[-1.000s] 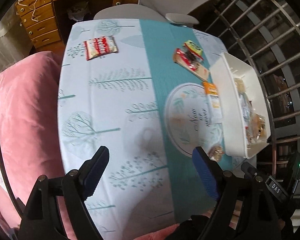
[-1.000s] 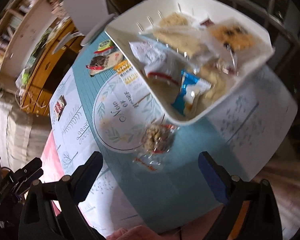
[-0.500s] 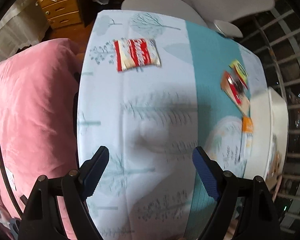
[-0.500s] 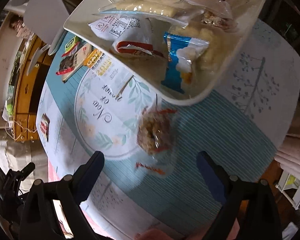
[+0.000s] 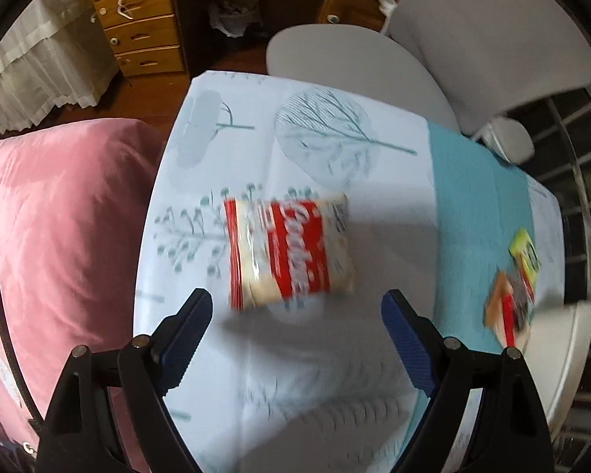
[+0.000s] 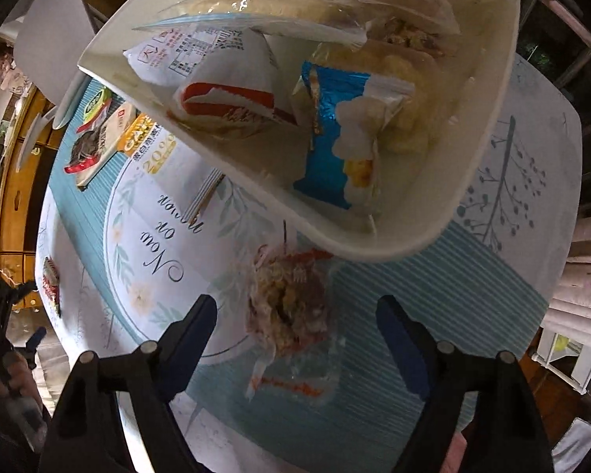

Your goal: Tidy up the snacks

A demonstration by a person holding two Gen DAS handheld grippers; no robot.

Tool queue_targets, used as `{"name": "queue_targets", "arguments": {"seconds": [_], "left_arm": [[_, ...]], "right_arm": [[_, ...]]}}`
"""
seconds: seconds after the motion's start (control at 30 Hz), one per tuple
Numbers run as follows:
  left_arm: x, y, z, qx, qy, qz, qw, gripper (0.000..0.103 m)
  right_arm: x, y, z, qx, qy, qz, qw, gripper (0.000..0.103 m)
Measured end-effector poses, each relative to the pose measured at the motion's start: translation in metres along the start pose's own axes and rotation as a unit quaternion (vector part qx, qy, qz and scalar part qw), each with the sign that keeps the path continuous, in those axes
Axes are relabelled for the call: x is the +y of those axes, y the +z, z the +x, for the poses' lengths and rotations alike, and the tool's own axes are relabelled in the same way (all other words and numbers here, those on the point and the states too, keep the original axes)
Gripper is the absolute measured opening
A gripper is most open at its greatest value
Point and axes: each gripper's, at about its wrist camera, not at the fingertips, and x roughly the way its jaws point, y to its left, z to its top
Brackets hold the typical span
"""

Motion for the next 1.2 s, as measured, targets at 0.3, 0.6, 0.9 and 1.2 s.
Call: {"name": "queue_targets", "arguments": {"seconds": [0.3,0.6,0.9,1.2], "left_arm": [[0.009,0.023,0.031,-0.005,0.013,-0.026,0.9996,0.087],[-0.006,0.029,0.045,-0.011,0.063,0.009,0.9979,0.092],[-0.024,0.018,0.038,-0.042,0.077,0.037,0.9954,0.07],[-0.024,0.004,0.029,-0.029,0.073,0.046,0.9958,0.052]], "right_arm": [[0.007,0.009,0.006,0.0,-0.023,-0.008,1.0,0.079],[0.035,0.014,0.023,0.024,-0.059,-0.032,0.997,0.063],[0.044,0.013,0.031,0.033,-0.075,-0.057,0.995,0.049],[0.049,0.005,0.03,0.036,-0.072,-0.065,0.995,0.045]]}}
